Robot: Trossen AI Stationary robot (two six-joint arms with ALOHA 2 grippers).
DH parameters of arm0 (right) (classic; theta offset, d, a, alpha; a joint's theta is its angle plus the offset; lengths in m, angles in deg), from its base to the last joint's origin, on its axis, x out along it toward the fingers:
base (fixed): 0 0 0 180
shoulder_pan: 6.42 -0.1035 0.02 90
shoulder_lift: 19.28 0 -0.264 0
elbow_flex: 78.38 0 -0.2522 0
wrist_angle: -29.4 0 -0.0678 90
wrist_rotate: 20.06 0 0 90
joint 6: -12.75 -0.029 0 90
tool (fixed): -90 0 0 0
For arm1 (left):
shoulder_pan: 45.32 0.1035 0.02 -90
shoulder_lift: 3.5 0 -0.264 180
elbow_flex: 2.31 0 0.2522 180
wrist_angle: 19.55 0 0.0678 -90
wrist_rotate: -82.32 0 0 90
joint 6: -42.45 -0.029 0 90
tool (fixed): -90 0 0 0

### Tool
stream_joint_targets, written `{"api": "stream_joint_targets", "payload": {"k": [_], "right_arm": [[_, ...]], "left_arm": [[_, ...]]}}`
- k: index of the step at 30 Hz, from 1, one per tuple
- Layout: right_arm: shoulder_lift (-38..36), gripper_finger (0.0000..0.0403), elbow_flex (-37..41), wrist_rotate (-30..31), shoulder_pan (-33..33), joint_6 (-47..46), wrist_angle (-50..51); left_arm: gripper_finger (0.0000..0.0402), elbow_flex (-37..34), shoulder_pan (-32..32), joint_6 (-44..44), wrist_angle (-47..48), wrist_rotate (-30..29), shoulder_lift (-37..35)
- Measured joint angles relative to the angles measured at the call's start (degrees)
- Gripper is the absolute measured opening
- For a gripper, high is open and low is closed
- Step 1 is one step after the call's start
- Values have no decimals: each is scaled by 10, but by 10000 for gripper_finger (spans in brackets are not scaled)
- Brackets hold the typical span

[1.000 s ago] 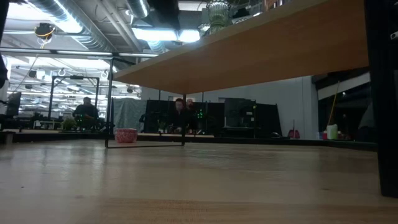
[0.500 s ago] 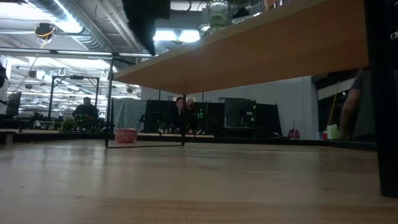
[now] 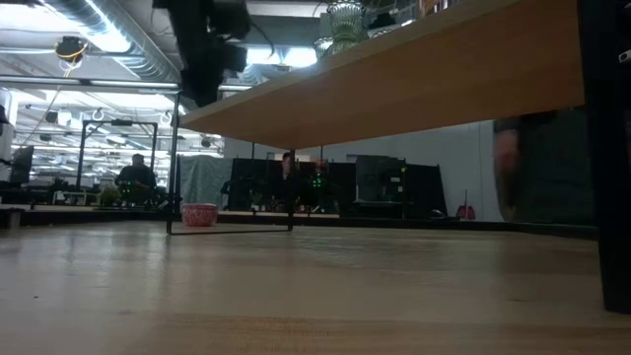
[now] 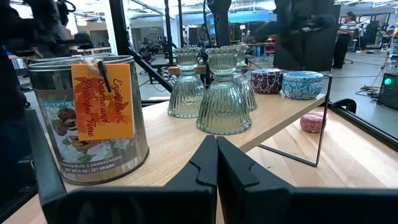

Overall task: Pick & Place candle stick holders
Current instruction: Put the pink yellow scented candle on the shelf

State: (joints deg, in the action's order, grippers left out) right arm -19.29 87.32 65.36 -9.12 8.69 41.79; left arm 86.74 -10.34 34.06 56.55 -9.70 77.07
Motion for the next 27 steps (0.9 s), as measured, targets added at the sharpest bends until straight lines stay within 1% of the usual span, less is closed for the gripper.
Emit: {"api": "stream_joint_targets", "payload": {"k": [7,12,15,21,27], "right_arm": [[0,1,0,0,0,0,0],[0,1,0,0,0,0,0],[0,1,0,0,0,0,0],[0,1,0,0,0,0,0],[0,1,0,0,0,0,0]], "left_arm": [[1,-32,41,16,-13,-2,0],[2,-36,61,4,-12,-4,0],[9,-36,65,3,-12,-4,0],[52,-40,64,3,-13,-4,0],[114,-91,64,1,-15,5,1]]}}
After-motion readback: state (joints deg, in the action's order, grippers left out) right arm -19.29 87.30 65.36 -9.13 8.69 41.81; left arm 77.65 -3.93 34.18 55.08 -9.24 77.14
